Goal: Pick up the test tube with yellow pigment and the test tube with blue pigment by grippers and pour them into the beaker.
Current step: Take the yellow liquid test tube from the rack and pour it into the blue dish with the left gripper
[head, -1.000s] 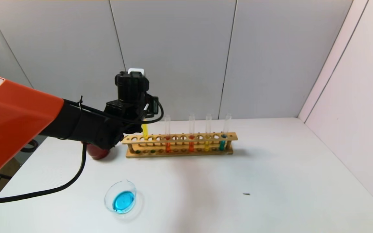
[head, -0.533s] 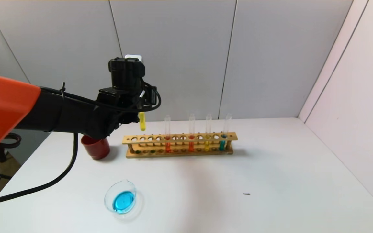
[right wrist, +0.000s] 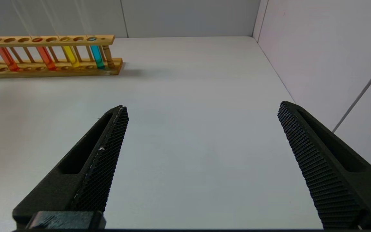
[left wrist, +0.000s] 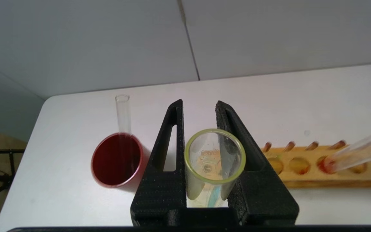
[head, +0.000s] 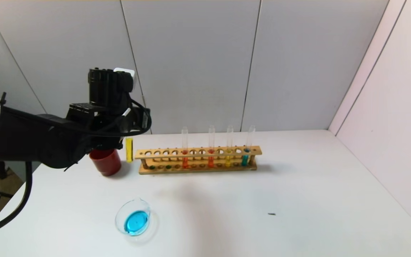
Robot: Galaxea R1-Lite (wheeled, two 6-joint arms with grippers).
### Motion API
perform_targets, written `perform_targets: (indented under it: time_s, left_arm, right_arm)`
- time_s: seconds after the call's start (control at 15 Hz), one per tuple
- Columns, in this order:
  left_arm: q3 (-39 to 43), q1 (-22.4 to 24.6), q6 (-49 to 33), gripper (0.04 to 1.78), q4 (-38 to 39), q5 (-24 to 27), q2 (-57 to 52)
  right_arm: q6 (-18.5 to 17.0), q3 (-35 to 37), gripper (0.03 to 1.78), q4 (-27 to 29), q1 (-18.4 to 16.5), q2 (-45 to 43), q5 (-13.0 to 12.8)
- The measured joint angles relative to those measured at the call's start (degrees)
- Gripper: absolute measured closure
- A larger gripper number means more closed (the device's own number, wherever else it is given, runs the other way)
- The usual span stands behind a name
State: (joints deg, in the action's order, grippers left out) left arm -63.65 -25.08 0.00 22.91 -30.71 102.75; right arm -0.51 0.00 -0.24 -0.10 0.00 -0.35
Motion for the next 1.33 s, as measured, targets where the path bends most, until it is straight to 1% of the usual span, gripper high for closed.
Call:
perform_targets:
  time_s: [0.27,0.47,0.8,1.0,1.2,1.33]
  left_arm:
    - [8.7,2.4,1.1,1.45,0.1,2.1,-5.1]
    - [14.1,4.6,4.5,1.45,0.2,3.1,-7.7]
    - [20.1,5.8,12.6,1.45,-0.2,3.4,-11.0]
    - [22.7,6.0,14.8,1.45,-0.3,3.3,-11.7]
    - [23.7,6.6,15.7,1.45,-0.6,3.3,-11.7]
    - [24.6,6.8,18.5,1.45,-1.7,3.3,-11.8]
  right_arm:
    - [0.0,0.0,0.11,0.0,0.0,0.0,0.0]
    - [0.0,0.0,0.11,0.0,0.0,0.0,0.0]
    - [0.0,0.0,0.11,0.0,0.0,0.0,0.0]
    - [0.0,0.0,0.11,0.0,0.0,0.0,0.0]
    - [0.0,0.0,0.11,0.0,0.0,0.0,0.0]
    - [0.0,0.0,0.11,0.0,0.0,0.0,0.0]
